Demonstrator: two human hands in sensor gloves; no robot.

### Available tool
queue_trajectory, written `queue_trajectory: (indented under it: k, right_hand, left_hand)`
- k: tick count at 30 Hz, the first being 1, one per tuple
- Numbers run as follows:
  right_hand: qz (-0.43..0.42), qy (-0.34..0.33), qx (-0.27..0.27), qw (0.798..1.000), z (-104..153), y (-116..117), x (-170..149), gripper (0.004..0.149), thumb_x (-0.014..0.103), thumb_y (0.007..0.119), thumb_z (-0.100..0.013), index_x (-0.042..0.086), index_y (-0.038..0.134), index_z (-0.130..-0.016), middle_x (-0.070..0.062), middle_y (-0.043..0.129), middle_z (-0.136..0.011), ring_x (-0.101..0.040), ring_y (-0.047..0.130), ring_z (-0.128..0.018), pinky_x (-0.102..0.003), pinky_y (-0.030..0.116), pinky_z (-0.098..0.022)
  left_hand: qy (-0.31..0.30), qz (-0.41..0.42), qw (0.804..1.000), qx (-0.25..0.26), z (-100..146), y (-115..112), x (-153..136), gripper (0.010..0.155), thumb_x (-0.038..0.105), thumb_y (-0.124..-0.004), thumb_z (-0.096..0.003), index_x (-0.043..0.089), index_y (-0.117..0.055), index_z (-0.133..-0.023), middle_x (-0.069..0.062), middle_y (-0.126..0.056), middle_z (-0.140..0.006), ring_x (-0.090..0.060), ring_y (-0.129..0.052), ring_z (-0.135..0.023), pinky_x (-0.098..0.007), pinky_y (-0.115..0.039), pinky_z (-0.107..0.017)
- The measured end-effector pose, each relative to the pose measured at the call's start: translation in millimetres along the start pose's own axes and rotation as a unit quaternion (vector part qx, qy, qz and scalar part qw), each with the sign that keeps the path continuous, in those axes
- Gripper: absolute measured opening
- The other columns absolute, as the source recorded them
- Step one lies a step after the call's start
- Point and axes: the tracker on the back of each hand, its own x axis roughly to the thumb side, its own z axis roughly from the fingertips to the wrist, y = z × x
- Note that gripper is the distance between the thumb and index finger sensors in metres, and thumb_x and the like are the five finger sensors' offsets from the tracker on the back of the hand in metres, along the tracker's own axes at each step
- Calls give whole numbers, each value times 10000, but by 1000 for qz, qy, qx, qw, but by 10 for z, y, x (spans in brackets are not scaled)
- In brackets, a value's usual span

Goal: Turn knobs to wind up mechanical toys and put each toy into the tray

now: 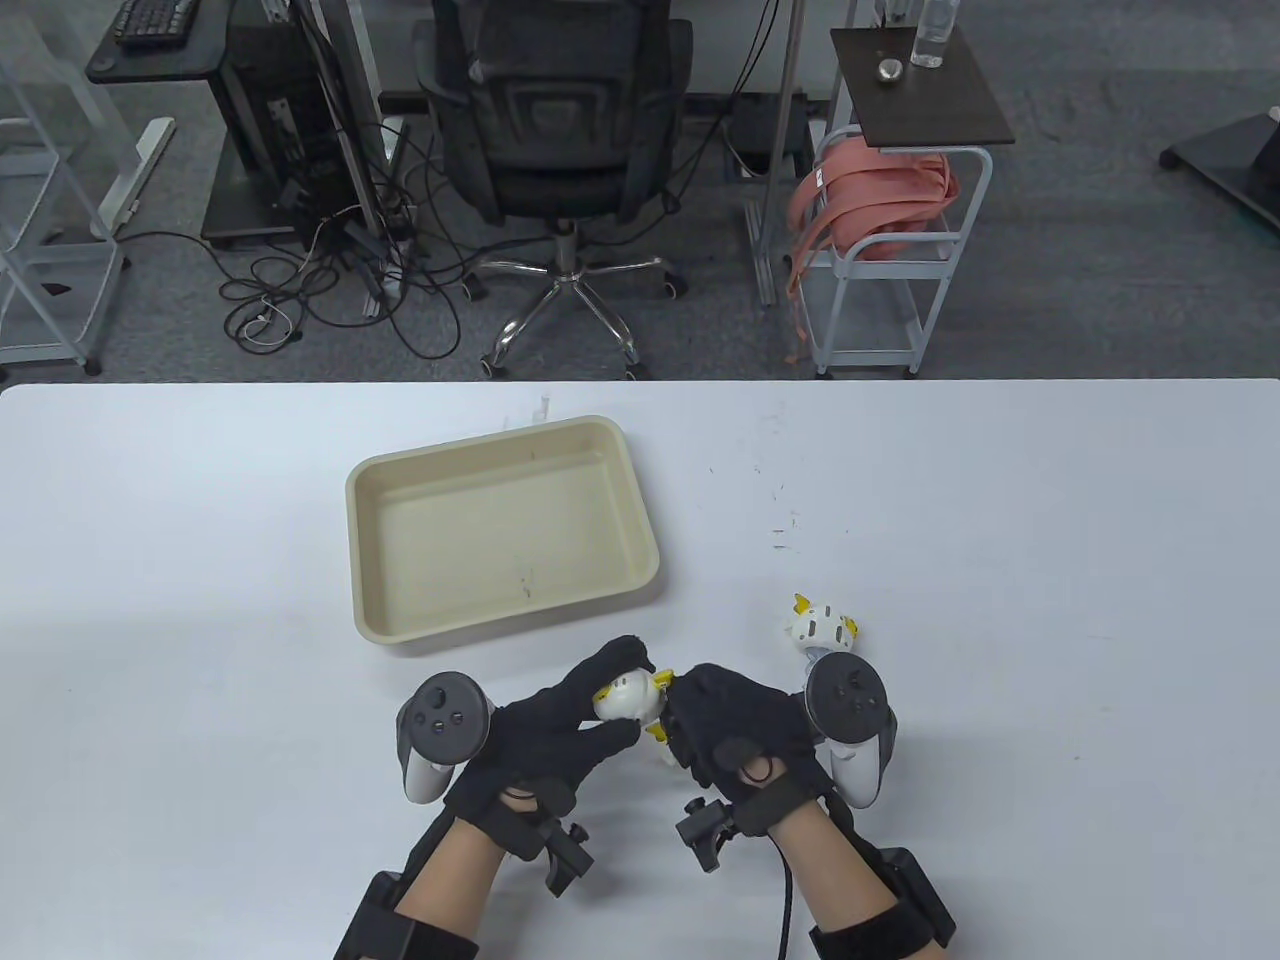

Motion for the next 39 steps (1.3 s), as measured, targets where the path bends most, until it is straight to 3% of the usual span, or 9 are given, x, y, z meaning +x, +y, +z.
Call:
queue_trajectory:
  k: [6,8,15,20,29,35,37,39]
  right_hand:
    - [55,-46,-38,997,28,13,53,433,353,804,-490,-63,903,-566,-78,1021,-283,-105,951,-67,-320,822,-36]
    - [73,-65,-48,994,44,24,90,436,325,817,-490,-70,863,-668,-135,1018,-407,-165,975,-178,-362,830,-119]
    - [123,-128,-23,984,83,132,196,478,254,791,-503,-20,752,-893,-210,934,-676,-277,958,-433,-459,805,-317]
    - [144,-166,7,975,81,191,218,488,230,726,-512,-48,651,-906,-219,879,-741,-294,922,-507,-481,775,-382]
    - [192,-188,-35,962,92,141,235,443,282,723,-480,-80,800,-722,-141,1003,-490,-207,984,-258,-414,830,-196]
    - [69,-83,-29,994,23,35,72,438,360,772,-484,-56,895,-541,-17,1028,-247,-64,958,-32,-299,837,-11]
    - [4,-31,-22,999,7,21,7,434,347,796,-479,-73,905,-495,-6,1019,-199,-46,942,18,-284,827,32]
    - [-9,-17,-15,1000,-1,4,-31,433,356,798,-484,-61,910,-469,29,1014,-167,-23,932,44,-267,825,52]
  left_hand:
    - [5,-13,1000,9,2,7,-9,703,421,-848,-458,422,-567,-1102,-117,-800,-1048,-268,-968,-824,-465,-771,-663]
    - [9,-14,1000,12,5,8,-17,705,428,-840,-460,398,-562,-1108,-128,-810,-1035,-269,-977,-807,-462,-778,-651]
    - [23,24,999,28,21,28,-73,690,453,-770,-484,394,-522,-1125,-156,-822,-1011,-256,-996,-769,-443,-799,-628]
    - [22,66,997,28,26,44,-109,693,472,-744,-494,372,-504,-1136,-159,-838,-993,-244,-1005,-736,-431,-807,-617]
    - [24,85,996,12,15,-4,-110,695,475,-747,-494,327,-517,-1133,-163,-844,-984,-245,-1012,-717,-436,-807,-610]
    - [9,65,998,-3,2,-20,-82,705,443,-774,-485,370,-505,-1133,-116,-785,-1062,-262,-962,-814,-469,-756,-667]
    - [9,64,998,-10,-3,-34,-71,700,417,-781,-486,392,-507,-1130,-109,-755,-1088,-279,-936,-854,-486,-734,-686]
    - [2,47,999,-12,-7,-39,-56,690,407,-785,-484,417,-520,-1121,-97,-743,-1103,-280,-926,-875,-491,-729,-694]
